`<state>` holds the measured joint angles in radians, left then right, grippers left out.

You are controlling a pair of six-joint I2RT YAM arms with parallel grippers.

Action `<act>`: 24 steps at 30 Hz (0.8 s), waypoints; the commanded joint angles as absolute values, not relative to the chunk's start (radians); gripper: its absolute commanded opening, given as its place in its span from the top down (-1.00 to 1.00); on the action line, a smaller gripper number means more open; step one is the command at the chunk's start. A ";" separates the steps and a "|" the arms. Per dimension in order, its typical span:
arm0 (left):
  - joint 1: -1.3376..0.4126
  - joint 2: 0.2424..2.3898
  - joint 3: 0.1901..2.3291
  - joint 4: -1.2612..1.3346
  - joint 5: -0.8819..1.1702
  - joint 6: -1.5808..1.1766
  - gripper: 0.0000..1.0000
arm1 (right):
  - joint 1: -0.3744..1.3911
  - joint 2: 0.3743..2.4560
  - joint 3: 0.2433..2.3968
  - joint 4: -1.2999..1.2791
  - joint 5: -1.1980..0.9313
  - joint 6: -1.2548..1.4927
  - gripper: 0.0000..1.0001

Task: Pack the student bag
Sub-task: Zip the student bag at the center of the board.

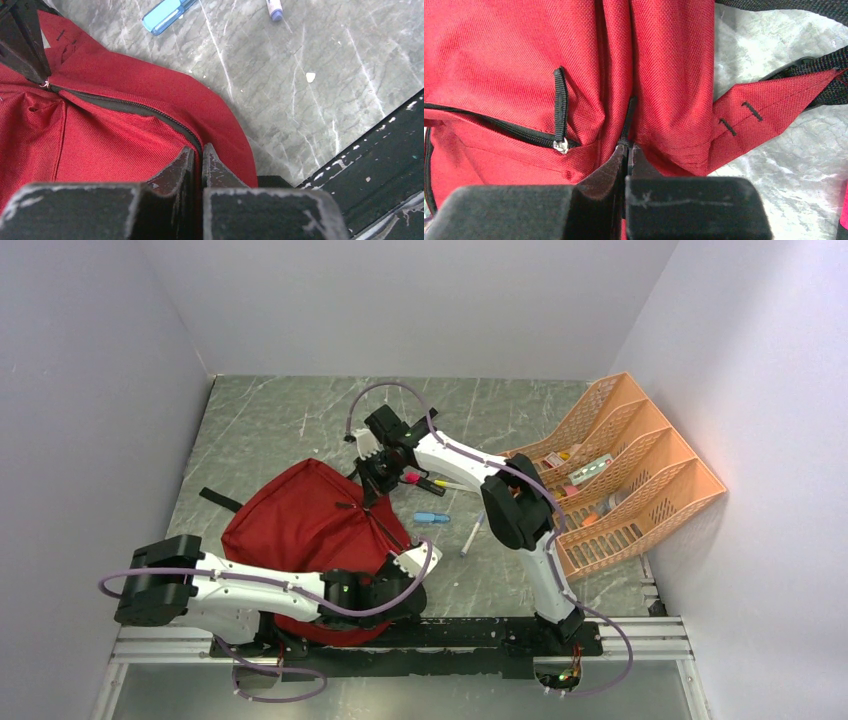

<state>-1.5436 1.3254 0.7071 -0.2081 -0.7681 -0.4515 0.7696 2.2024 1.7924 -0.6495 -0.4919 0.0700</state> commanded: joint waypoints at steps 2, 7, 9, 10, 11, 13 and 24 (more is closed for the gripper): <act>-1.590 1.332 0.774 -0.045 -0.543 -0.467 0.90 | 0.723 2.167 1.834 -0.232 -0.341 0.093 1.00; -1.508 1.274 0.758 -0.093 -0.540 -0.472 0.90 | 0.718 2.154 1.865 -0.187 -0.283 0.140 1.00; -1.423 1.222 0.728 -0.094 -0.478 -0.454 0.90 | 0.717 2.193 1.931 -0.210 -0.276 0.153 1.00; -1.374 1.184 0.709 -0.086 -0.449 -0.438 0.90 | 0.718 2.231 1.988 -0.225 -0.275 0.157 1.00; -1.324 1.158 0.693 -0.081 -0.416 -0.418 0.90 | 0.718 2.259 2.036 -0.239 -0.273 0.162 1.00; -1.209 1.125 0.684 -0.091 -0.359 -0.376 0.86 | 0.717 2.323 2.123 -0.254 -0.261 0.176 1.00; -1.091 1.141 0.781 -0.188 -0.220 -0.307 -0.13 | 0.684 2.322 2.106 -0.240 -0.179 0.233 1.00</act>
